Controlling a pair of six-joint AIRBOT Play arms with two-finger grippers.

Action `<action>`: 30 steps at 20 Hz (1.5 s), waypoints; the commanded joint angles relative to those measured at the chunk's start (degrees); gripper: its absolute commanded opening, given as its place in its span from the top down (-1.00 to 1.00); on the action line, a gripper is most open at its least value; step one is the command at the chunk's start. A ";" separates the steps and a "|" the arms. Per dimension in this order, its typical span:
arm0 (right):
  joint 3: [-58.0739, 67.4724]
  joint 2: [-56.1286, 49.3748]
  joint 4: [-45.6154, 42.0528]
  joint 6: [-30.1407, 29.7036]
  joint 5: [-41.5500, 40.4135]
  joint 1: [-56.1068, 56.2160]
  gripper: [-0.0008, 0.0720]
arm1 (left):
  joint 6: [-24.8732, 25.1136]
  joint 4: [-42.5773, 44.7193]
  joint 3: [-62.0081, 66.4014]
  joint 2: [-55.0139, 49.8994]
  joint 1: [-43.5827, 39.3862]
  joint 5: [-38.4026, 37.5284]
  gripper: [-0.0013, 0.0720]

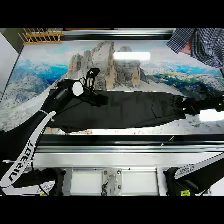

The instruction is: Fold the clothes and pants, and hang the long-sleeved shirts on hangers.

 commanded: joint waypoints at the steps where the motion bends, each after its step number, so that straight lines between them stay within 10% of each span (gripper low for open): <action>1: -0.02 -1.73 1.88 -0.28 0.28 3.65 -0.85 | 0.00 0.11 1.05 -1.03 -0.11 -0.74 0.96; 4: 0.00 -1.73 2.10 0.39 0.28 5.49 -0.32 | 0.00 0.13 1.05 -1.03 0.07 -0.83 0.96; 8: 0.00 -1.31 2.03 2.14 0.83 6.03 0.92 | 0.00 0.15 1.05 -1.05 0.07 -0.81 0.96; 17: 0.04 19.10 -25.53 13.44 7.28 4.72 0.92 | -0.66 -0.04 2.75 -4.52 -1.66 0.50 0.96; 30: 1.73 43.04 -4.20 13.70 15.28 5.11 0.92 | 2.16 -10.19 24.39 -30.95 -10.93 -0.59 0.96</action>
